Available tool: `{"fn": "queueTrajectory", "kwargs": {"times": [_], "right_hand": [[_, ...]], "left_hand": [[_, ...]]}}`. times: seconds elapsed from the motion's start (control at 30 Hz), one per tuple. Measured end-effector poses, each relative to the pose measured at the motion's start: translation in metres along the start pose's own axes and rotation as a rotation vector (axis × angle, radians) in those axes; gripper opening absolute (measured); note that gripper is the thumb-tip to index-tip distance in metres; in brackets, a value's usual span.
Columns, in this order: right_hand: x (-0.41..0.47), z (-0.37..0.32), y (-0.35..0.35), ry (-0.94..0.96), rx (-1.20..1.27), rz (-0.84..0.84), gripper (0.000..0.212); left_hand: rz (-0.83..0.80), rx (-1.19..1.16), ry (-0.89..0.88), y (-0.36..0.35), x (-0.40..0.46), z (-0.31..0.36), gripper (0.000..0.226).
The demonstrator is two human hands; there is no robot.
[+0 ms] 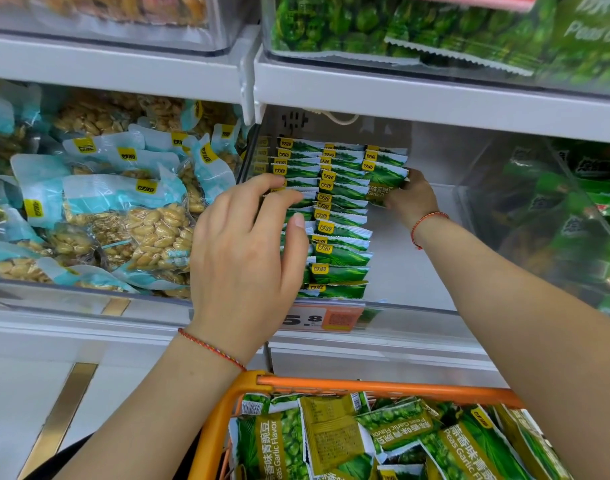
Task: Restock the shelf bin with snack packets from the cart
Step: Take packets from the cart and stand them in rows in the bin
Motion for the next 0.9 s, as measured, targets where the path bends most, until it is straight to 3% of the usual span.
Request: {"fn": "queueTrajectory", "kwargs": {"times": [0.17, 0.33, 0.53, 0.7, 0.8, 0.9], "right_hand": [[0.001, -0.010, 0.011, -0.066, 0.098, 0.076, 0.043], [-0.032, -0.044, 0.046, -0.011, 0.003, 0.056, 0.033], [-0.135, -0.055, 0.096, 0.267, -0.277, -0.092, 0.025], [-0.214, -0.055, 0.135, 0.317, -0.307, -0.170, 0.023], [-0.256, -0.044, 0.155, 0.236, -0.304, -0.234, 0.023], [-0.289, -0.015, 0.175, 0.156, -0.250, -0.146, 0.020]], "left_hand": [[0.000, -0.007, 0.007, 0.000, 0.002, 0.000, 0.025], [-0.070, -0.112, 0.022, 0.011, 0.001, -0.001, 0.027], [-0.163, -0.270, -0.102, 0.049, -0.035, 0.031, 0.025], [-0.422, -0.221, -0.413, 0.080, -0.073, 0.071, 0.027], [-0.726, -0.179, -0.337, 0.088, -0.089, 0.081, 0.025], [-0.879, -0.171, -0.291, 0.086, -0.109, 0.104, 0.027]]}}
Point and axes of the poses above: each hand's wrist, its own x-axis towards the middle knuckle, its own y-axis out of the back of the hand, z = x × y, the point moved 1 cm from there along x, towards the middle knuckle, and after that the axes turned 9 degrees about x, right-handed, at the moved point
